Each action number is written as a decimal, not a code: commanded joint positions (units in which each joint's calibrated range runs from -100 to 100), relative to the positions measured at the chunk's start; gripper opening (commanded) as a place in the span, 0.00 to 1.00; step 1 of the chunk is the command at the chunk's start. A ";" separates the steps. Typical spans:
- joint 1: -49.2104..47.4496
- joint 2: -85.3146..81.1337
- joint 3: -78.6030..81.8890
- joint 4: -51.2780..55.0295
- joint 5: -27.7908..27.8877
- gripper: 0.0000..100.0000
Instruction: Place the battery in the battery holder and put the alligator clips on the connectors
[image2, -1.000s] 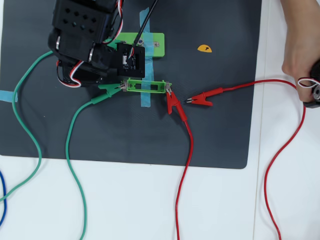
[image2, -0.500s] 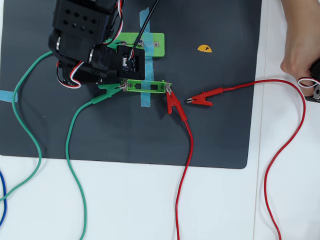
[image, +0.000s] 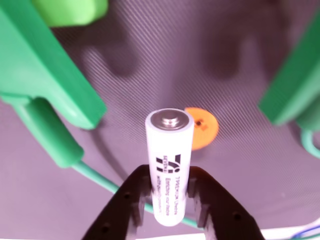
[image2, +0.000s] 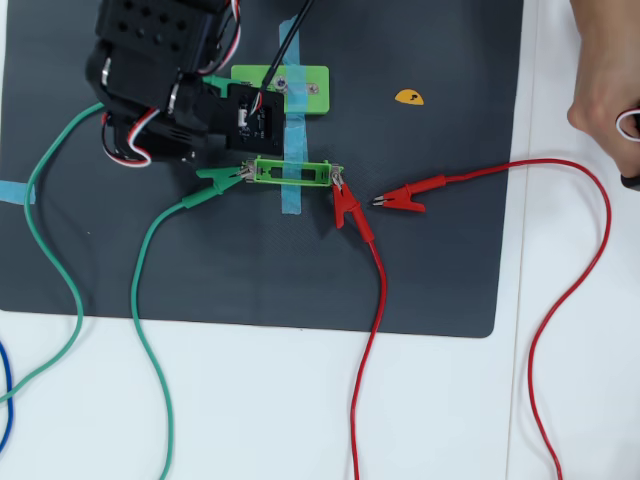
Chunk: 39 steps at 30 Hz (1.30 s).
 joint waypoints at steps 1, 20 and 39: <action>2.17 -9.75 1.64 -0.50 -0.86 0.01; -22.67 -30.50 7.51 0.53 -12.74 0.01; -34.08 -24.46 15.32 -11.33 -16.65 0.01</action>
